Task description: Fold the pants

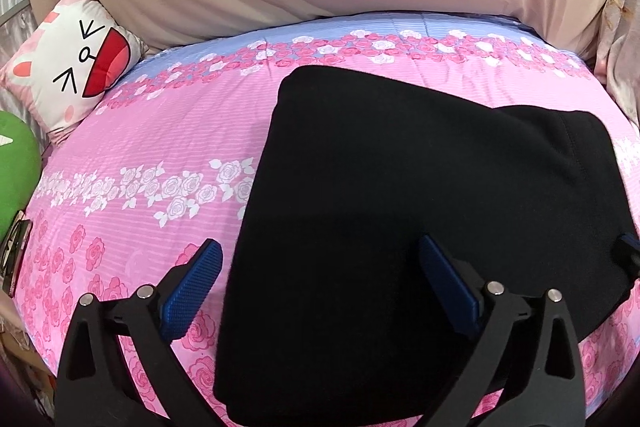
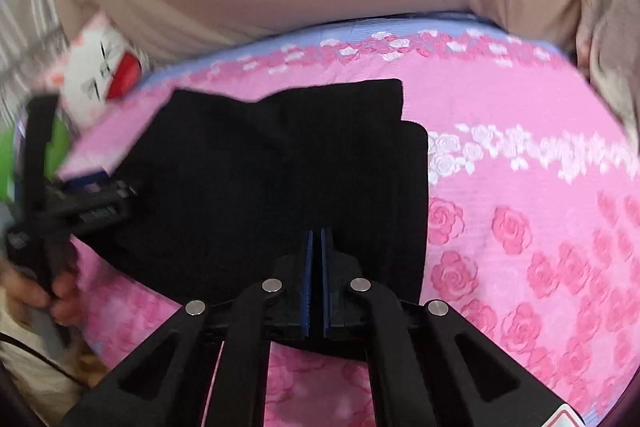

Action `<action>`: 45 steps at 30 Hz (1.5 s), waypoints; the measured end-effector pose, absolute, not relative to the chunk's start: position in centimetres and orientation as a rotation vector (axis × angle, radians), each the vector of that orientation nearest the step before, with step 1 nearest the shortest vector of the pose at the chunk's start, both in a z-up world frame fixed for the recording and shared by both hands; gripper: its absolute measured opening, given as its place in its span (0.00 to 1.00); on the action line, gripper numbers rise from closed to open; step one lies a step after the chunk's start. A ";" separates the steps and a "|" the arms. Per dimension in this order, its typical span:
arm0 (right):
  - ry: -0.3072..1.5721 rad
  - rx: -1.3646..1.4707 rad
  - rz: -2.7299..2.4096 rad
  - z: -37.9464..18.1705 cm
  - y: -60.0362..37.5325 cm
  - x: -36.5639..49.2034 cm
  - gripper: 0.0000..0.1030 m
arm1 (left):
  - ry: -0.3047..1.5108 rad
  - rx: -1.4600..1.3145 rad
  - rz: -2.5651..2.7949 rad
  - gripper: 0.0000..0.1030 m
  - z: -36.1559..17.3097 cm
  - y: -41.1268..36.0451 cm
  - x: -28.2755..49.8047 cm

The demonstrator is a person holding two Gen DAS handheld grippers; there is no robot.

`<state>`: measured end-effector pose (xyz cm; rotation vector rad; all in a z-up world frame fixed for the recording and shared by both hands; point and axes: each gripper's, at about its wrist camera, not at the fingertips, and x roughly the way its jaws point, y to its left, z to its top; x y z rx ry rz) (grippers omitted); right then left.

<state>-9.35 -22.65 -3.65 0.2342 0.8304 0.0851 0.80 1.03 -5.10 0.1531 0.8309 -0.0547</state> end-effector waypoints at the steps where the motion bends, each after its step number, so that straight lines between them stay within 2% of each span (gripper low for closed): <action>1: 0.810 0.245 0.085 -2.7 -22.5 -10.0 0.06 | 0.826 0.159 -0.050 0.94 -5.1 1.0 0.7; 4: 0.747 0.127 0.101 -1.4 -20.6 -11.3 0.10 | 0.821 0.150 -0.045 0.94 -4.9 0.9 0.4; 7: 0.816 0.087 0.049 -4.1 -20.9 -10.8 0.05 | 0.817 0.149 -0.050 0.94 -4.6 0.9 -0.2; 10: 0.783 0.176 0.062 -3.0 -21.9 -12.2 0.06 | 0.803 0.163 -0.032 0.94 -4.1 1.7 -1.1; 11: 0.757 0.183 0.063 -2.0 -22.0 -12.5 0.12 | 0.801 0.156 -0.034 0.94 -3.9 2.0 -1.3; 12: 0.737 0.182 0.072 -1.1 -22.2 -12.5 0.14 | 0.801 0.135 -0.042 0.94 -3.8 2.6 -1.6; 13: 0.717 0.174 0.071 -0.2 -22.3 -12.3 0.26 | 0.808 0.120 -0.042 0.94 -3.7 2.9 -1.7; 14: 0.686 0.158 0.048 0.6 -22.5 -11.7 0.44 | 0.817 0.102 -0.042 0.94 -3.7 3.2 -1.8; 15: 0.665 0.138 0.020 1.1 -22.7 -11.0 0.49 | 0.819 0.095 -0.041 0.94 -3.7 3.4 -1.7; 16: 0.659 0.121 0.004 1.3 -22.9 -10.2 0.49 | 0.818 0.096 -0.026 0.94 -3.8 3.5 -1.7; 19: 0.672 0.117 0.010 0.8 -22.9 -7.2 0.43 | 0.815 0.118 -0.007 0.94 -4.0 3.3 -1.5; 20: 0.677 0.104 0.042 0.6 -22.3 -6.2 0.32 | 0.816 0.121 -0.005 0.94 -4.0 3.2 -1.5; 23: 0.711 0.036 0.138 0.0 -19.5 -3.9 0.06 | 0.818 0.116 -0.005 0.94 -4.1 3.2 -1.3; 25: 0.744 -0.027 0.159 -1.0 -18.1 -2.1 0.01 | 0.816 0.110 -0.006 0.94 -4.0 3.4 -1.0; 27: 0.795 -0.064 0.049 -2.8 -19.4 0.4 0.00 | 0.813 0.113 -0.002 0.95 -4.1 3.4 -0.7; 30: 0.820 0.074 -0.055 -3.5 -23.4 1.4 0.00 | 0.830 0.111 -0.013 0.96 -4.8 3.4 -0.1; 32: 0.781 0.138 0.002 -2.2 -23.5 -0.3 0.01 | 0.823 0.113 -0.008 0.96 -4.9 3.4 -0.1; 34: 0.767 0.087 0.041 -1.7 -21.9 -2.0 0.01 | 0.824 0.110 -0.011 0.96 -5.0 3.3 0.0; 37: 0.824 0.015 -0.024 -4.0 -21.9 -2.5 0.00 | 0.828 0.100 -0.018 0.96 -5.0 3.2 0.1; 42: 0.727 0.098 0.023 -0.7 -22.1 -7.6 0.03 | 0.819 0.129 -0.008 0.96 -4.6 2.8 -0.5; 45: 0.777 0.107 0.070 -1.8 -21.5 -9.7 0.03 | 0.825 0.122 -0.012 0.96 -4.6 2.7 -0.8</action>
